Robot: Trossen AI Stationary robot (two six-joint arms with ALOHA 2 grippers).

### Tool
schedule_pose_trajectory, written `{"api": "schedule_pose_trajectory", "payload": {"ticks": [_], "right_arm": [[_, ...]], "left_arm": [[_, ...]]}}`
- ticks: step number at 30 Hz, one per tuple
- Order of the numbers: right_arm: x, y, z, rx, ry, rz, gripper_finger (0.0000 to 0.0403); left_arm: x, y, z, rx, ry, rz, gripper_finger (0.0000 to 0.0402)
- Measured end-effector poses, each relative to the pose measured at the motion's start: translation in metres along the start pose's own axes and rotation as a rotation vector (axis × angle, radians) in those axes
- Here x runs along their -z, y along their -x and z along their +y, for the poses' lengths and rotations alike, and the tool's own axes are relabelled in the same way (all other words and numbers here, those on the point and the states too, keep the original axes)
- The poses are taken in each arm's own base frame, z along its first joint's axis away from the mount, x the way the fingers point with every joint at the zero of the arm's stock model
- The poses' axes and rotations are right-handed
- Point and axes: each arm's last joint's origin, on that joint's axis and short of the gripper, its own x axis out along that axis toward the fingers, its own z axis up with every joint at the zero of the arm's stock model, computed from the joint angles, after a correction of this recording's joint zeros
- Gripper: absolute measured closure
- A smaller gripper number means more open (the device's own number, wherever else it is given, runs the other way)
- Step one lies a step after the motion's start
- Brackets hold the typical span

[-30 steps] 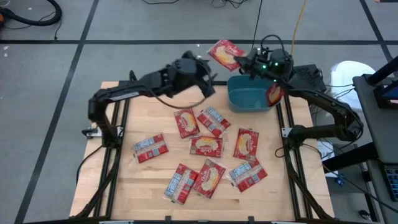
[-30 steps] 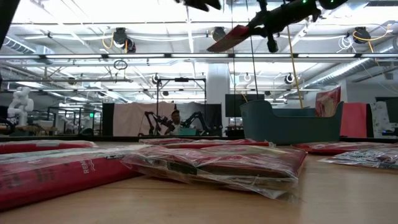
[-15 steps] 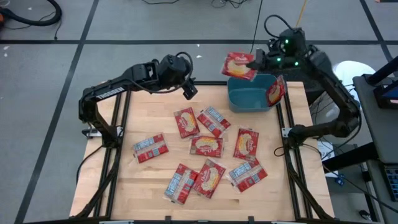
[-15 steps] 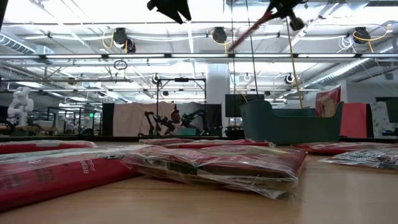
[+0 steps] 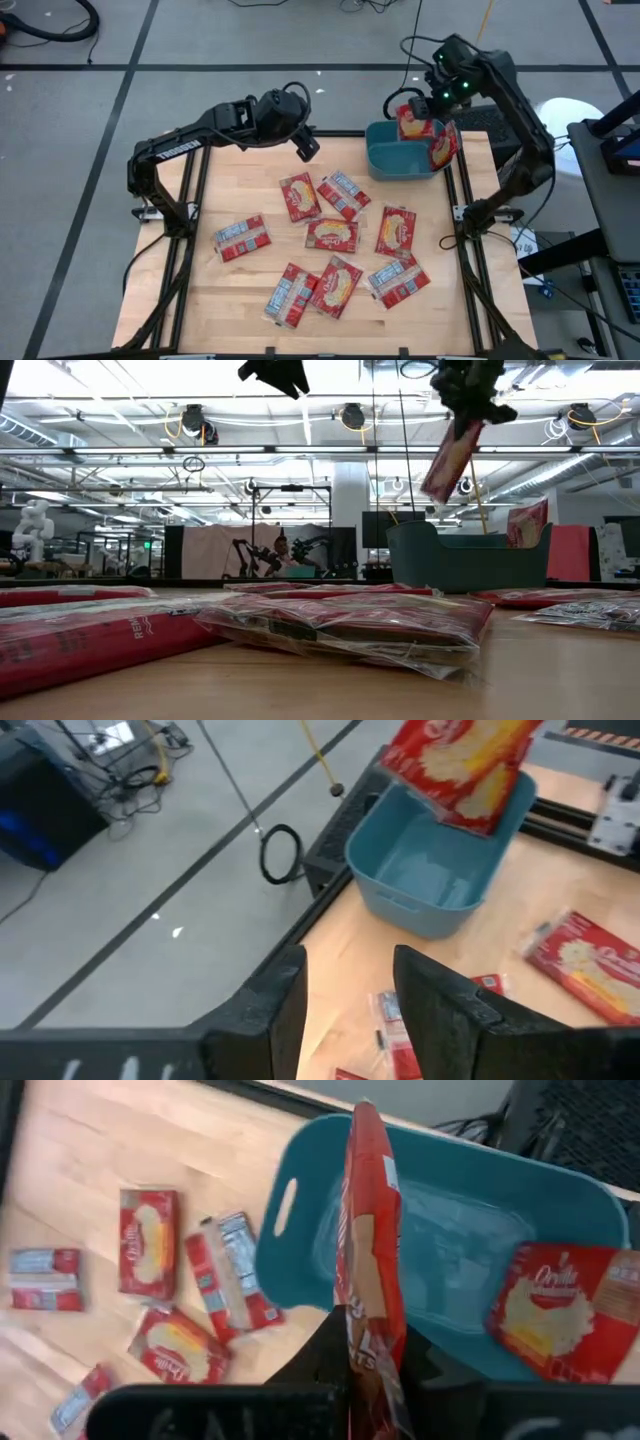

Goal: Sort popcorn bags into baskets
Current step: Adjust the popcorn bag into the blue bin

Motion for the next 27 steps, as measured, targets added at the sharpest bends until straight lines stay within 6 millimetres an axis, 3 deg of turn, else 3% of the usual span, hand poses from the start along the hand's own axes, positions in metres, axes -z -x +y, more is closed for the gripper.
{"api": "schedule_pose_trajectory", "payload": {"ticks": [7,13,23,27], "right_arm": [[-0.015,-0.043,-0.018,0.092,0.035,0.149,0.0393],[-0.007,-0.071,-0.033,0.155,0.070,0.270,0.0393],[0.015,-0.097,-0.059,0.260,0.079,0.415,0.0392],[0.012,-0.101,-0.060,0.279,0.078,0.373,0.0392]], "left_arm": [[0.000,0.000,-0.001,0.033,-0.039,0.005,0.0249],[0.000,-0.001,0.001,0.026,-0.039,0.004,0.0250],[0.000,-0.001,0.001,0.018,-0.021,0.003,0.0250],[0.000,-0.001,0.001,0.017,-0.025,0.002,0.0250]]}}
